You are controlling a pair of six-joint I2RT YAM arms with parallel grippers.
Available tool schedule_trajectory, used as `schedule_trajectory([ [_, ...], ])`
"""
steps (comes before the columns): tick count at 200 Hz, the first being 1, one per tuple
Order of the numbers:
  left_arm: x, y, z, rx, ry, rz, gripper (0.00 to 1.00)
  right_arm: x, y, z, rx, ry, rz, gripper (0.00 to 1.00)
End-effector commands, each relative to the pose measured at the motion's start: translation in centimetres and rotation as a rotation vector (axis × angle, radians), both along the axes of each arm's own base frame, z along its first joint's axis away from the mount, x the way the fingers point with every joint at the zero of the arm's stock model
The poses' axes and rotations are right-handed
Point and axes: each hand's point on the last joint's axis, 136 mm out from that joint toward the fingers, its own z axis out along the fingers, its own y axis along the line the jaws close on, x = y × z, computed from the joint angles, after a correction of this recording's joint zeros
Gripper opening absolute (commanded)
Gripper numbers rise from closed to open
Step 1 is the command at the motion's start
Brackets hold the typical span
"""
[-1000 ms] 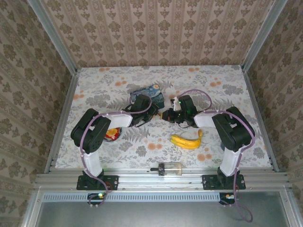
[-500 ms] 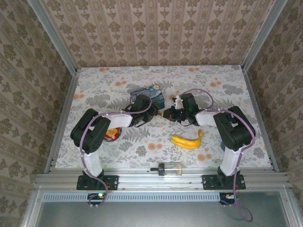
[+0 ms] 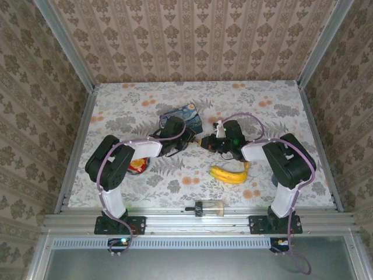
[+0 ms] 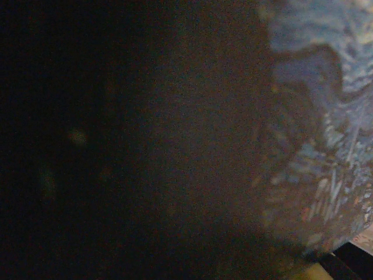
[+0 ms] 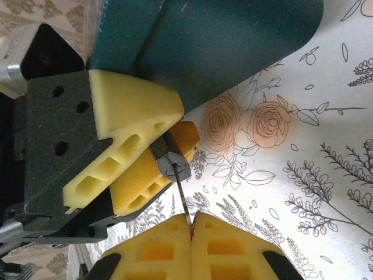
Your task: Unlock a padlock with a key
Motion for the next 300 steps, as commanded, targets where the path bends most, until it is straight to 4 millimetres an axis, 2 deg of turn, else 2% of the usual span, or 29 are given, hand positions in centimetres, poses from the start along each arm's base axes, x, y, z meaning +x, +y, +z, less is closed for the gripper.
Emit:
schedule_trajectory([
  [1, -3.7, -2.3, 0.8, -0.12, 0.139, -0.082, 0.0, 0.6, 1.2, 3.1, 0.096, -0.116, -0.012, 0.0],
  [94, -4.5, -2.3, 0.6, -0.131, 0.168, -0.102, 0.0, 0.8, 2.1, 2.8, 0.191, -0.046, -0.017, 0.0],
  [173, -6.2, -2.2, 0.4, -0.134, 0.213, -0.156, 0.0, 0.8, 1.7, 2.2, 0.166, -0.014, 0.024, 0.0],
  [220, -6.6, -1.9, 0.6, -0.117, 0.215, -0.168, 0.0, 1.0, 1.8, 2.8, 0.177, -0.016, 0.032, 0.0],
  [266, -6.6, -1.8, 0.8, -0.114, 0.216, -0.166, 0.0, 0.9, 0.7, 3.1, 0.158, -0.039, 0.011, 0.0],
  [300, -6.1, -0.6, 0.1, -0.085, 0.227, -0.132, 0.0, 0.1, -0.9, 1.9, 0.126, -0.003, -0.025, 0.0],
])
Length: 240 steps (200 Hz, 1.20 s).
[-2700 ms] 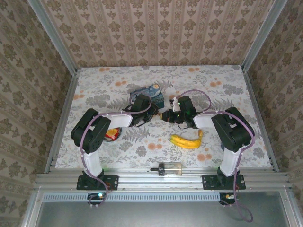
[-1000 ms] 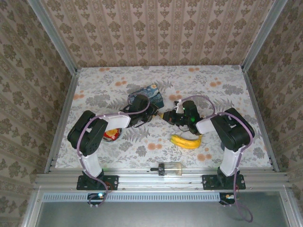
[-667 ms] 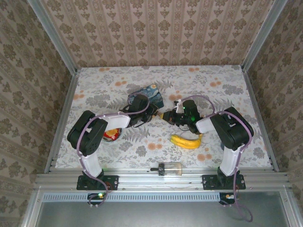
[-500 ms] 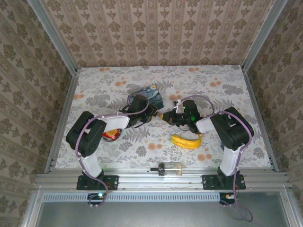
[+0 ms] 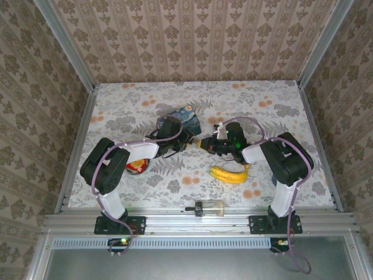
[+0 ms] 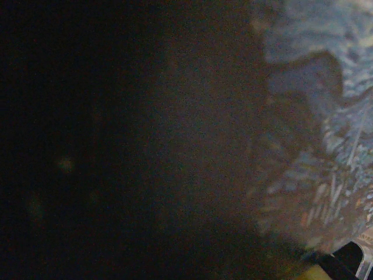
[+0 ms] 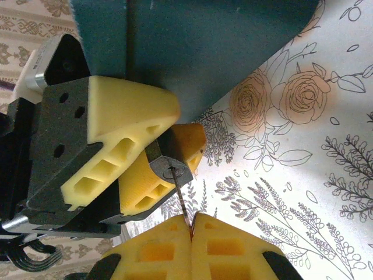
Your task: Unlock a padlock with a key
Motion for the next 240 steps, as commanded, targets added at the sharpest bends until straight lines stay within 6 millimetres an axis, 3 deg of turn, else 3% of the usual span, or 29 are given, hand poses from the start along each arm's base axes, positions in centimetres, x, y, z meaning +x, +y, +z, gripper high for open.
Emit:
schedule_trajectory([
  [1, -4.7, -1.3, -0.6, -0.054, 0.172, -0.125, 0.0, 0.9, -1.2, 1.2, -0.015, -0.067, -0.054, 0.0],
  [87, -2.9, 1.2, -1.3, 0.019, 0.164, -0.052, 0.0, -0.4, -2.3, 1.1, -0.036, -0.075, -0.068, 0.0],
  [151, -2.7, 0.8, -1.0, -0.004, 0.163, -0.055, 0.0, -1.0, -2.6, 1.3, -0.059, -0.093, -0.077, 0.0],
  [240, -2.7, 0.1, -1.0, -0.028, 0.167, -0.053, 0.0, -1.4, -0.4, 1.5, -0.069, -0.108, -0.034, 0.0],
])
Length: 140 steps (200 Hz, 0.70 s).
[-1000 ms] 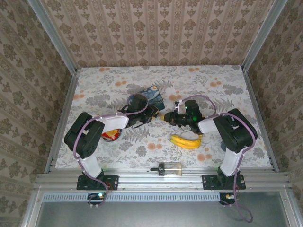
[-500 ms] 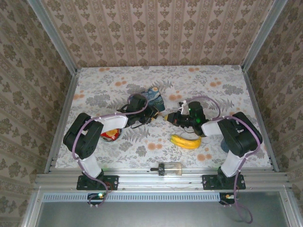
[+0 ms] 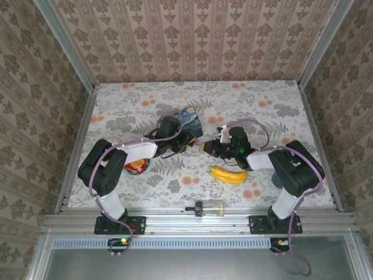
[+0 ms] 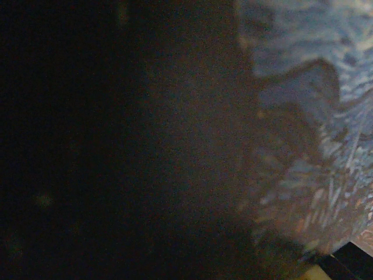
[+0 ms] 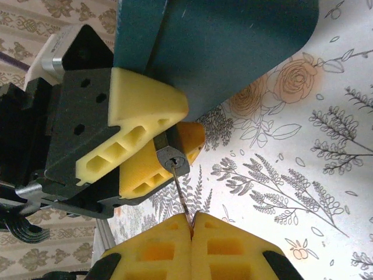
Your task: Unlock a padlock with a key
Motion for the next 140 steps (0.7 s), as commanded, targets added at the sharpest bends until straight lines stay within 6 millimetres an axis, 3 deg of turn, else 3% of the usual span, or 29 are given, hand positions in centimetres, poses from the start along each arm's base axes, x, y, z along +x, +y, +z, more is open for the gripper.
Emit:
schedule_trajectory([
  [1, -1.6, -0.02, -1.21, -0.023, 0.139, 0.014, 0.0, 0.64, 0.5, 0.58, -0.009, -0.029, -0.003, 0.0],
  [59, -1.64, -0.27, -1.14, -0.034, 0.14, 0.008, 0.0, 0.76, 1.11, 0.55, -0.011, -0.032, -0.002, 0.0],
  [140, -1.71, -0.29, -1.19, -0.039, 0.143, 0.008, 0.0, 0.62, 0.51, 0.15, -0.021, -0.03, -0.035, 0.0],
])
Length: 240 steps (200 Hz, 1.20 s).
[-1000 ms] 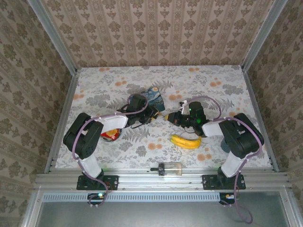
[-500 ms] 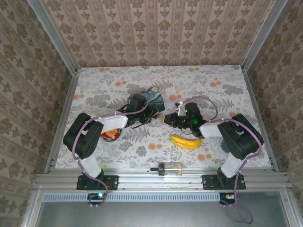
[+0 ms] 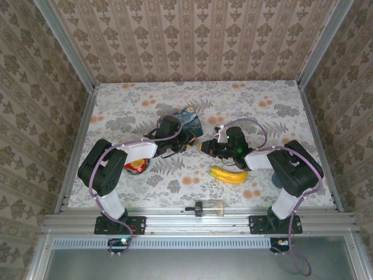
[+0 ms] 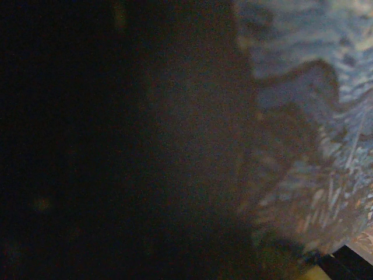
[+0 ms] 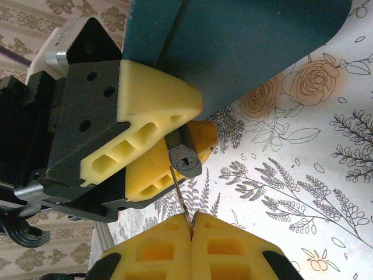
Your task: Unlock a padlock with a key
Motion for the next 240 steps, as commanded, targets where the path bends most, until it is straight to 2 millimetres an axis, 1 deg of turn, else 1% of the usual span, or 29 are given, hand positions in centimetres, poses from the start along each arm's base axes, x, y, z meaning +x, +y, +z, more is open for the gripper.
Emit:
schedule_trajectory([
  [1, -1.86, -0.15, -1.41, -0.026, 0.144, 0.0, 0.0, 0.36, -0.21, -0.16, -0.013, -0.012, -0.031, 0.0],
  [61, -1.9, 0.0, -1.71, -0.021, 0.149, 0.003, 0.0, 0.19, -0.41, 0.16, -0.01, -0.024, -0.037, 0.0],
  [132, -1.64, -0.26, -1.48, -0.03, 0.141, 0.0, 0.0, -0.43, -0.85, 0.37, -0.022, -0.029, -0.041, 0.0],
  [240, -1.68, -0.42, -1.35, -0.038, 0.141, -0.006, 0.0, 0.52, -0.48, 0.42, -0.018, -0.034, -0.047, 0.0],
])
